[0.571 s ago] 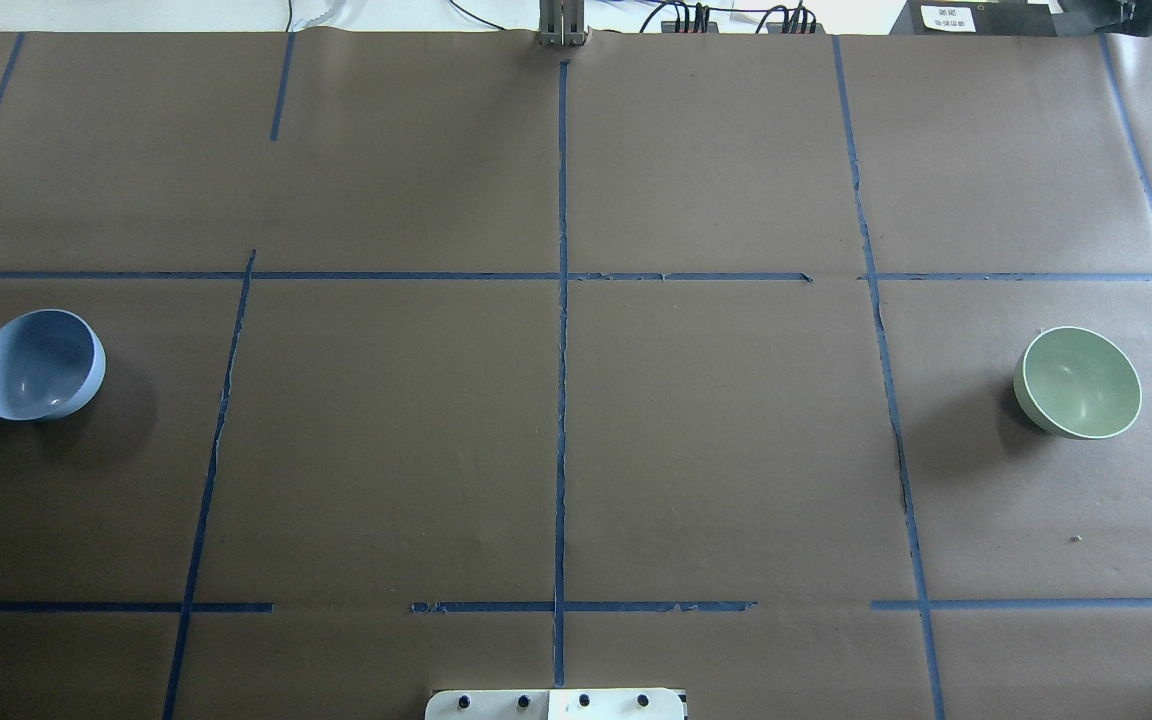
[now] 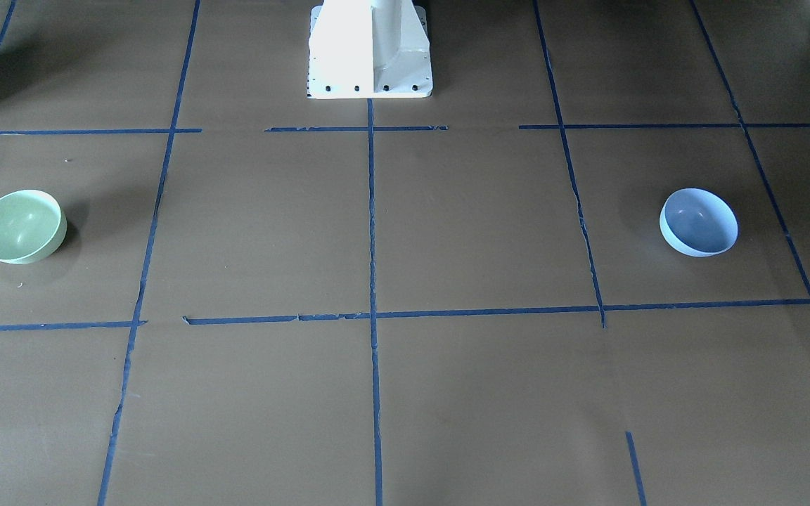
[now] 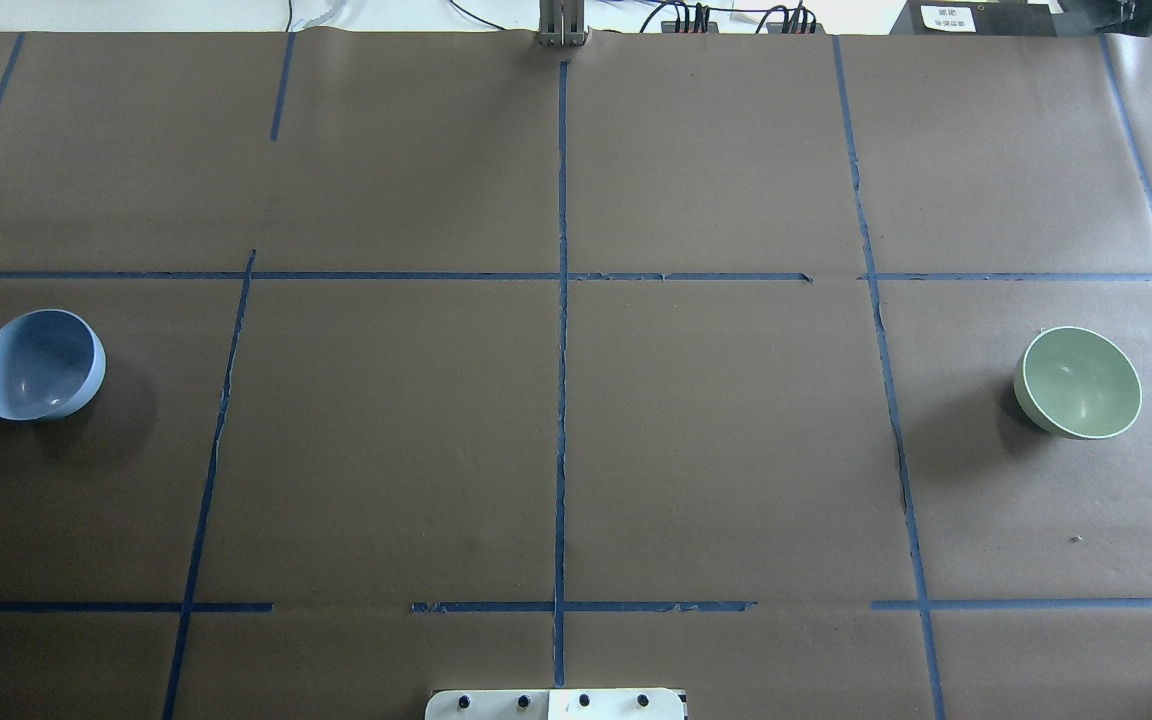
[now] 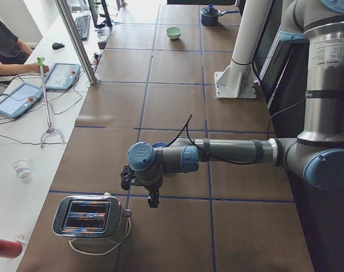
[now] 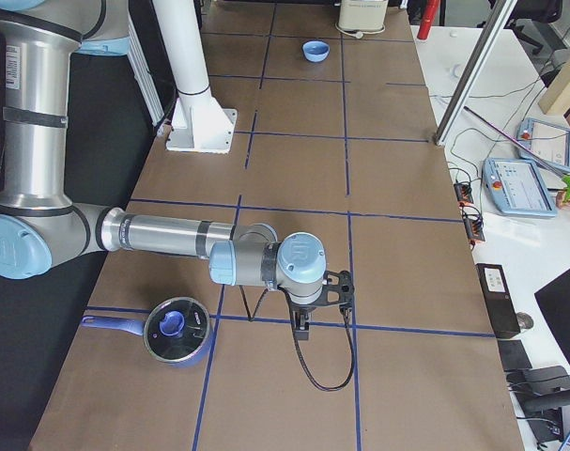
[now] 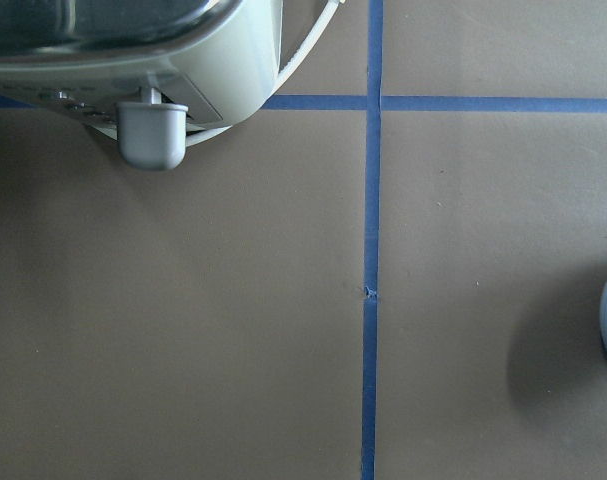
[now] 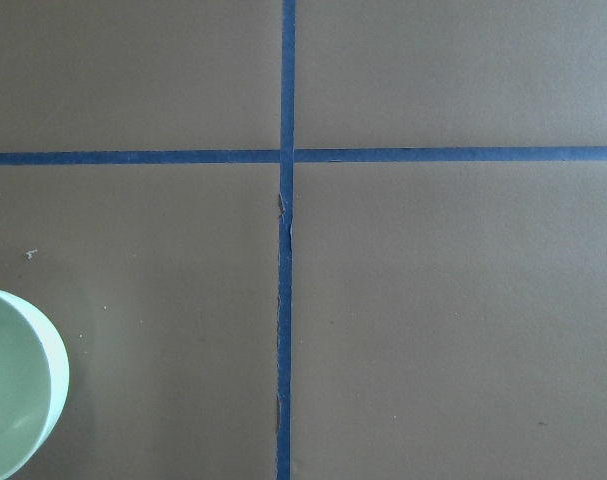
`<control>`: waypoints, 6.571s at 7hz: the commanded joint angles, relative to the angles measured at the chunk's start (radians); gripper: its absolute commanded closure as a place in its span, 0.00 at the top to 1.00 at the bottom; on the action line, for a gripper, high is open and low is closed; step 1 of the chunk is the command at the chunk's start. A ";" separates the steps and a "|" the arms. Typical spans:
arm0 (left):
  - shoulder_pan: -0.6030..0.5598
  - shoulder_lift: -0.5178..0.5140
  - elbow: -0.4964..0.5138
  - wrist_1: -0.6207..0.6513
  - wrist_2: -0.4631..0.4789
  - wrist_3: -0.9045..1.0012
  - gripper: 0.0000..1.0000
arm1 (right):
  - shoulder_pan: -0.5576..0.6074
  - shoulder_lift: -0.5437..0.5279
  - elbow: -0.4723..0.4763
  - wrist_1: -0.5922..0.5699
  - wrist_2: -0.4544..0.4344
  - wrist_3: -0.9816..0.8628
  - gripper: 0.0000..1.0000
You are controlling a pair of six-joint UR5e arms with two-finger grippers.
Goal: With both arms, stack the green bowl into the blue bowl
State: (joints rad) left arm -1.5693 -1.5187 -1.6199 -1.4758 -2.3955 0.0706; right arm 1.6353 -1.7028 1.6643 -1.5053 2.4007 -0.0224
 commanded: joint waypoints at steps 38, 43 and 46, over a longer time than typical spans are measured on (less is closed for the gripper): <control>0.714 -0.460 0.037 -0.779 0.046 -1.707 0.00 | -0.009 0.075 0.017 0.002 0.081 0.013 1.00; 1.066 -0.604 0.015 -0.617 0.434 -1.812 0.00 | -0.009 0.075 0.015 0.002 0.083 0.015 1.00; 1.091 -0.624 0.023 -0.617 0.431 -1.810 0.16 | -0.009 0.075 0.017 0.002 0.083 0.015 1.00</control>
State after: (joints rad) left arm -0.4832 -2.1401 -1.5977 -2.0925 -1.9633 -1.7398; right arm 1.6260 -1.6275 1.6799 -1.5033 2.4835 -0.0077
